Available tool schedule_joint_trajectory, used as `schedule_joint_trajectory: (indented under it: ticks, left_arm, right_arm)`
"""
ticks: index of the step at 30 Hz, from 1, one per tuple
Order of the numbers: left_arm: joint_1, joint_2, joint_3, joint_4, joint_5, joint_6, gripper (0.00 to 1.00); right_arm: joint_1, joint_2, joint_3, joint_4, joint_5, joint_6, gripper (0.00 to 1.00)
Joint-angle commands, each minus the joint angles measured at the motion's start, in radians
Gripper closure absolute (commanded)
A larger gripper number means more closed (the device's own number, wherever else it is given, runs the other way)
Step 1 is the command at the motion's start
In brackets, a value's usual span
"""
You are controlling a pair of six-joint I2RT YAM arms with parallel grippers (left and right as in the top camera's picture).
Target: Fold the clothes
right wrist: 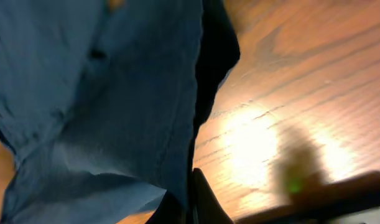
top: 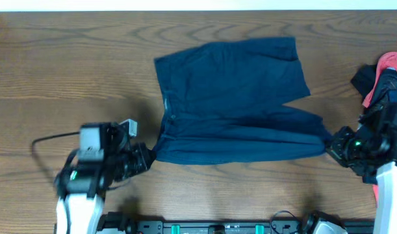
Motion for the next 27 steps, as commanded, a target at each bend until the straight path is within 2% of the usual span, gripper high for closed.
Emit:
schedule_joint_trajectory:
  ticks: [1, 6, 9, 14, 21, 23, 27]
  left_arm:
    - [-0.034, -0.13, 0.083, -0.097, -0.019, 0.011, 0.94]
    - [-0.057, -0.222, 0.162, -0.291, -0.086, -0.037, 0.94]
    - [-0.057, -0.219, 0.17, -0.314, -0.155, -0.037, 0.94]
    - [-0.057, -0.137, 0.17, -0.208, -0.266, -0.037, 0.94]
    - [-0.057, 0.111, 0.169, 0.009, -0.275, -0.032, 0.94]
    - [-0.058, 0.198, 0.169, 0.042, -0.256, -0.032, 0.94]
    - [-0.085, 0.315, 0.169, 0.034, -0.11, -0.032, 0.94]
  right_arm:
    - [-0.006, -0.018, 0.098, -0.048, 0.049, -0.036, 0.99]
    - [-0.005, -0.021, 0.228, -0.106, 0.048, -0.035, 0.99]
    - [-0.005, -0.02, 0.246, -0.035, 0.033, -0.016, 0.99]
    - [0.015, 0.036, 0.245, 0.201, -0.023, 0.057, 0.99]
    - [0.111, 0.23, 0.244, 0.445, -0.061, 0.13, 0.99]
    - [0.15, 0.306, 0.244, 0.506, -0.079, 0.13, 0.99]
    - [0.181, 0.382, 0.244, 0.535, -0.105, 0.13, 0.99]
